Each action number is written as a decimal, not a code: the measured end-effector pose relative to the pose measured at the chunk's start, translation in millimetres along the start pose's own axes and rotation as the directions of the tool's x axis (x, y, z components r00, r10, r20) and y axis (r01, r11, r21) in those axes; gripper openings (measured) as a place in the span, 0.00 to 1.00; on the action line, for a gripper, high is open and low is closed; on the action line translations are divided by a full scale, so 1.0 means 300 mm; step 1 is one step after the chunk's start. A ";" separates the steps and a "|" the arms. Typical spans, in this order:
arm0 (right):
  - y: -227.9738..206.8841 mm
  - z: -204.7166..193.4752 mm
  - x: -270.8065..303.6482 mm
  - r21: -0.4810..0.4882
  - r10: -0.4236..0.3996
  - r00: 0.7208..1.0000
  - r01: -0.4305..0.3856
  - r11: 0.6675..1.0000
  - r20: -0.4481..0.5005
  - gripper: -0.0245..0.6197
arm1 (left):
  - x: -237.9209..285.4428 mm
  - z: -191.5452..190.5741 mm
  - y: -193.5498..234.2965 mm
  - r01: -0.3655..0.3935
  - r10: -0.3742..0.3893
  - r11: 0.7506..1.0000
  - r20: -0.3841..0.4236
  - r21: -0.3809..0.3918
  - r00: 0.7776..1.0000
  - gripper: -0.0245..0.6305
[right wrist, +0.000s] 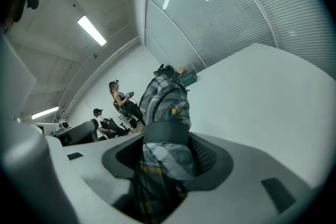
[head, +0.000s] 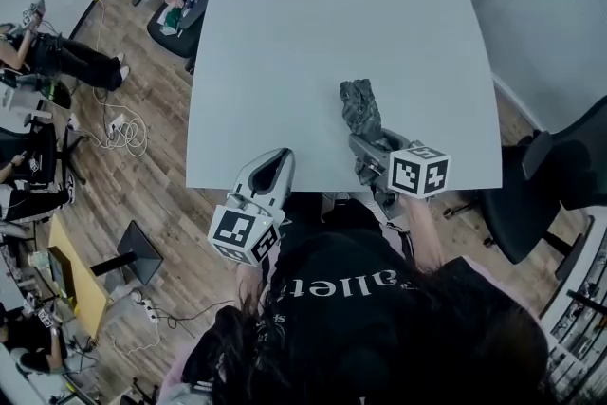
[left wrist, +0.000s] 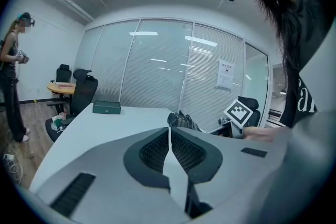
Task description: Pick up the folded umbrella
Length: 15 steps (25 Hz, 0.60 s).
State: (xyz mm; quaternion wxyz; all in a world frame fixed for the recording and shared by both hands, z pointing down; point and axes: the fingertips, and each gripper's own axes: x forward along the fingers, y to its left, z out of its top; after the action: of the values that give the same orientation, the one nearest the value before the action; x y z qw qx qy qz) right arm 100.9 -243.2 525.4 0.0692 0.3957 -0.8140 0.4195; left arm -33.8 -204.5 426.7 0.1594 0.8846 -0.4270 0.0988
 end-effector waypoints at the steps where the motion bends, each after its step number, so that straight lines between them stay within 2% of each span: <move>1: 0.004 -0.003 -0.011 0.004 0.006 1.000 -0.007 1.000 0.004 0.40 | -0.001 -0.008 -0.009 -0.002 0.002 1.000 -0.007 0.001 1.000 0.08; 7: 0.007 -0.036 -0.048 0.030 0.014 1.000 -0.015 0.999 0.011 0.40 | 0.000 -0.025 -0.046 0.004 -0.004 1.000 -0.029 0.006 1.000 0.08; 15: 0.027 -0.041 -0.070 0.064 -0.009 0.999 0.006 0.998 0.042 0.40 | 0.007 -0.021 -0.053 0.052 -0.051 0.999 -0.053 0.016 0.997 0.08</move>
State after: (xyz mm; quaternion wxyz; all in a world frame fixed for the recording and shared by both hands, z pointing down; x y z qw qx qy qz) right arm 106.6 -219.0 518.8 0.0413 0.4096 -0.8000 0.4365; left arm -20.3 -194.5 430.2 0.1651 0.8939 -0.3987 0.1215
